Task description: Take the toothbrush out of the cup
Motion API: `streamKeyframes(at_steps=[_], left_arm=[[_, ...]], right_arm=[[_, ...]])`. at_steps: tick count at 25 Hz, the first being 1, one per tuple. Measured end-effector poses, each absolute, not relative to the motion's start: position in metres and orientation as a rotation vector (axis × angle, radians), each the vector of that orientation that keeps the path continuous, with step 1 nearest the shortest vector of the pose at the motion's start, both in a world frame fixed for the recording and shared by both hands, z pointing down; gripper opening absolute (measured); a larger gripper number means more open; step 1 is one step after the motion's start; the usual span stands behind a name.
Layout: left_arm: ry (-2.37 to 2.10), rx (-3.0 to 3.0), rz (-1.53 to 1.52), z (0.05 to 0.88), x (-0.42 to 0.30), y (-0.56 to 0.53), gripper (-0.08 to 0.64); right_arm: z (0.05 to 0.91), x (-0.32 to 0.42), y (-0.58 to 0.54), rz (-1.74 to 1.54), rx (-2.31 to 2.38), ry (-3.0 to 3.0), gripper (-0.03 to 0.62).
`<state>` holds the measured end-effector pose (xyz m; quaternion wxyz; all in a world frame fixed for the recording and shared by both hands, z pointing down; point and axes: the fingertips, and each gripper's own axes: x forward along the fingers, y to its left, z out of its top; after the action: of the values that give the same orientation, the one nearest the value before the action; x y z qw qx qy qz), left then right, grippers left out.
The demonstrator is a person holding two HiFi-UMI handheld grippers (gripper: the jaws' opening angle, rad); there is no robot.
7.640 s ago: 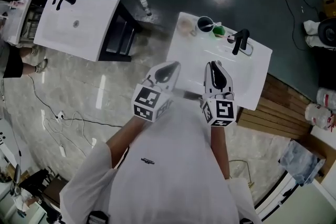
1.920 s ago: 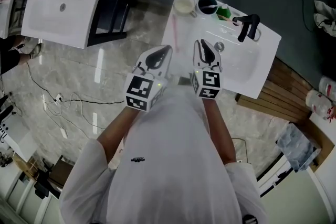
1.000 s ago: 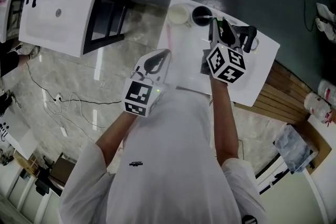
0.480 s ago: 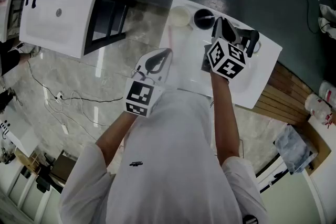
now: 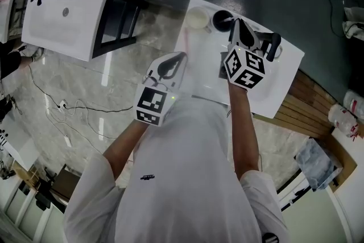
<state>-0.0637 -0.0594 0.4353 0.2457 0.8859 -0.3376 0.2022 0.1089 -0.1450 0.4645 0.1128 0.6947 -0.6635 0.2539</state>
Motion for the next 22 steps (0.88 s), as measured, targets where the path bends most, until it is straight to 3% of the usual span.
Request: streamKeyframes(at_steps=[22], left_arm=[[-0.93, 2.446, 0.48, 0.428, -0.088, -0.025, 0.003]], right_arm=[[0.347, 0.079, -0.081, 0.388, 2.088, -2.116, 0.002]])
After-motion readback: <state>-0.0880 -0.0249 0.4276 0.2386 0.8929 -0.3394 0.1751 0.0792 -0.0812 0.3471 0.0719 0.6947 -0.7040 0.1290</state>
